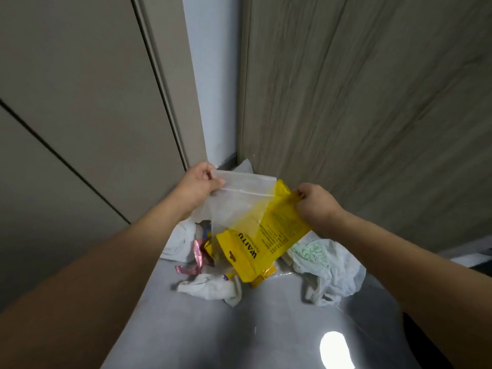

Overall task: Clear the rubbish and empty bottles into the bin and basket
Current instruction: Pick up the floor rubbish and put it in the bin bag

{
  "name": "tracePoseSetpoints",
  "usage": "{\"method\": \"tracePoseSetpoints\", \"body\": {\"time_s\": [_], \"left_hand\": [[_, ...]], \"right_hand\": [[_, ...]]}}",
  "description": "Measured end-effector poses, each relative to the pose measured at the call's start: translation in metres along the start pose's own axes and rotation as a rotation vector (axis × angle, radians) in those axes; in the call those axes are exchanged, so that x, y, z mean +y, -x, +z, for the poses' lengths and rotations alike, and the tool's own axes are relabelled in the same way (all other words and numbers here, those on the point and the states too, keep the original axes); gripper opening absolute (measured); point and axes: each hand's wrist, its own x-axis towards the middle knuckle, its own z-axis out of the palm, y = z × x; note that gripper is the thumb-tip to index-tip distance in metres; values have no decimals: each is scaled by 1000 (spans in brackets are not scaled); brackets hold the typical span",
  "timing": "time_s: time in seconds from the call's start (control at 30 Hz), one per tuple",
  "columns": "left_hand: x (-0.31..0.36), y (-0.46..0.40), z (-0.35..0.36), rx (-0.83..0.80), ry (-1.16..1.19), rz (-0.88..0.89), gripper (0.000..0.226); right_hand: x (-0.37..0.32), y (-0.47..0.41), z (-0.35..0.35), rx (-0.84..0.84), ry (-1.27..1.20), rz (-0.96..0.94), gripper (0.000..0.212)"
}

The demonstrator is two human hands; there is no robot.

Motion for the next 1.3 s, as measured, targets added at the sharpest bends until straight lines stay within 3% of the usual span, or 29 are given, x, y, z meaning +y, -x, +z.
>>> {"method": "tracePoseSetpoints", "body": {"time_s": [0.2, 0.33, 0.57, 0.8, 0.9, 1.07, 1.2, 1.3], "left_hand": [[70, 35, 9, 17, 31, 86, 22], [129, 64, 41, -45, -103, 225, 26], [203, 118, 125, -201, -181, 442, 29], [236, 164, 215, -291, -197, 548, 33], [249, 183, 257, -331, -176, 600, 26], [265, 197, 323, -399, -214, 628, 27], [262, 193, 368, -404, -355, 632, 21], [252, 192, 394, -427, -485, 591, 19]], "right_hand": [[-3, 45, -63, 0, 241, -48, 33], [4, 84, -115, -9, 367, -46, 34], [50, 145, -195, -61, 461, -22, 20], [128, 193, -256, -31, 439, 77, 32], [166, 209, -283, 57, 448, 137, 23], [225, 231, -320, 243, 444, 215, 28], [259, 240, -316, 241, 533, 192, 27], [280, 239, -299, 154, 464, 175, 27]]}}
